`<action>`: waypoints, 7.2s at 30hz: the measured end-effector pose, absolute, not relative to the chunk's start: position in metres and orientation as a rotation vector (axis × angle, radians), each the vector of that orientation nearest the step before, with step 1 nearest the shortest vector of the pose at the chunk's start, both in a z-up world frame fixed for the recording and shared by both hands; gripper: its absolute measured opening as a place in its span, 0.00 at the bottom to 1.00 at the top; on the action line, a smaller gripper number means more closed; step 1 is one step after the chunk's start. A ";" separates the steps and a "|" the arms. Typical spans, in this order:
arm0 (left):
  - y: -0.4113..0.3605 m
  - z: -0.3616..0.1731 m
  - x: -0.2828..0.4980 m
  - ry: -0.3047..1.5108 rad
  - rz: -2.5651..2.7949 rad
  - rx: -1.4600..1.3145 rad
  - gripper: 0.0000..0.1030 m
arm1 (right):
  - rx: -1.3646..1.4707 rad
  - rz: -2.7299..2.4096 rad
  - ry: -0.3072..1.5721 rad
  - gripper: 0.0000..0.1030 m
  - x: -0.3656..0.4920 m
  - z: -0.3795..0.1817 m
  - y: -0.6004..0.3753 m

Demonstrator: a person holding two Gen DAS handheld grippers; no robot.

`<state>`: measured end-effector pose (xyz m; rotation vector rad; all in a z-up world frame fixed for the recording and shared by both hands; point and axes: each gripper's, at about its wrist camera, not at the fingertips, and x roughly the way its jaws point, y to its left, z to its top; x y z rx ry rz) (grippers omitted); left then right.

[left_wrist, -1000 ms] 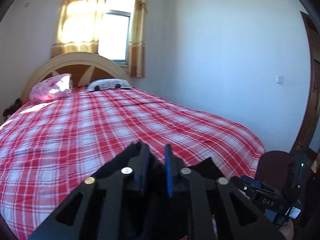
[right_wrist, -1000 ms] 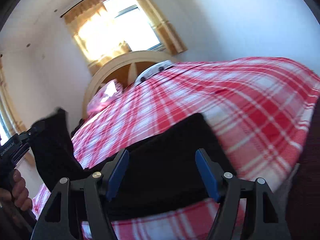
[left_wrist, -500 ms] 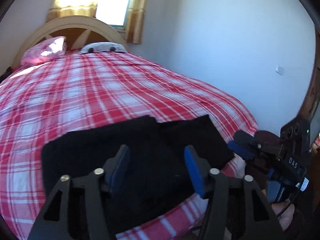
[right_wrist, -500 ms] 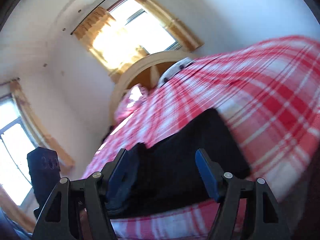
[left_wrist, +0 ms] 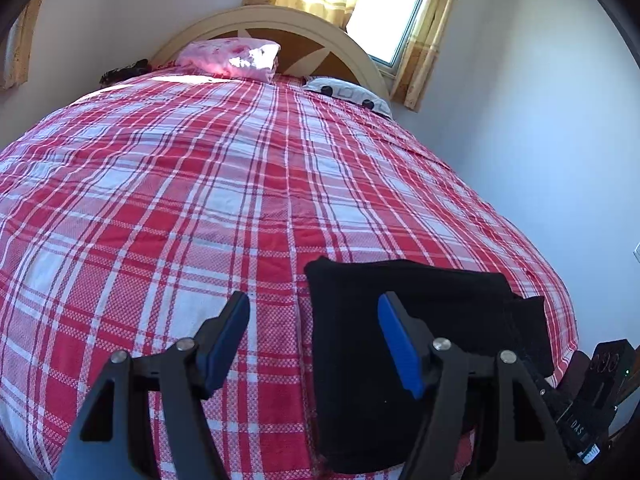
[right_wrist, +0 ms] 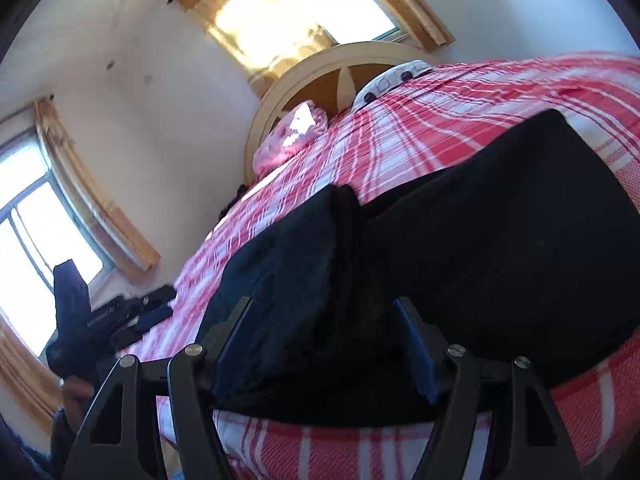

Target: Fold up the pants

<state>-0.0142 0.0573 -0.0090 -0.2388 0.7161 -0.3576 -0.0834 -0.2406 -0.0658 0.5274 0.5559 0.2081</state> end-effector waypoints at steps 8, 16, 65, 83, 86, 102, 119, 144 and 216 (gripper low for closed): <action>0.060 -0.011 -0.012 0.724 -0.368 -0.217 0.67 | 0.652 0.219 0.561 0.68 -0.071 -0.071 -0.240; 0.061 -0.009 -0.011 0.721 -0.334 -0.210 0.67 | 0.488 0.207 0.605 0.15 -0.062 -0.050 -0.230; -0.061 -0.061 -0.071 0.677 -0.390 0.080 0.77 | 0.198 -0.182 0.487 0.31 -0.116 -0.027 -0.324; -0.020 -0.037 -0.075 0.686 -0.286 0.059 0.90 | 0.342 -0.345 0.462 0.52 -0.135 -0.014 -0.338; -0.023 -0.020 -0.069 0.653 -0.303 0.047 0.96 | 0.254 -0.224 0.497 0.58 -0.133 0.002 -0.331; -0.053 -0.041 -0.097 0.756 -0.227 0.188 0.96 | 0.140 -0.240 0.755 0.60 -0.146 -0.045 -0.337; -0.067 -0.006 -0.146 0.670 -0.244 0.177 0.97 | 0.582 0.015 0.547 0.62 -0.188 0.008 -0.332; -0.057 -0.039 -0.020 0.842 -0.369 -0.048 1.00 | 0.613 -0.173 0.533 0.63 -0.143 -0.040 -0.416; -0.027 -0.059 -0.001 0.943 -0.439 -0.158 1.00 | 0.576 -0.058 0.672 0.36 -0.117 -0.075 -0.390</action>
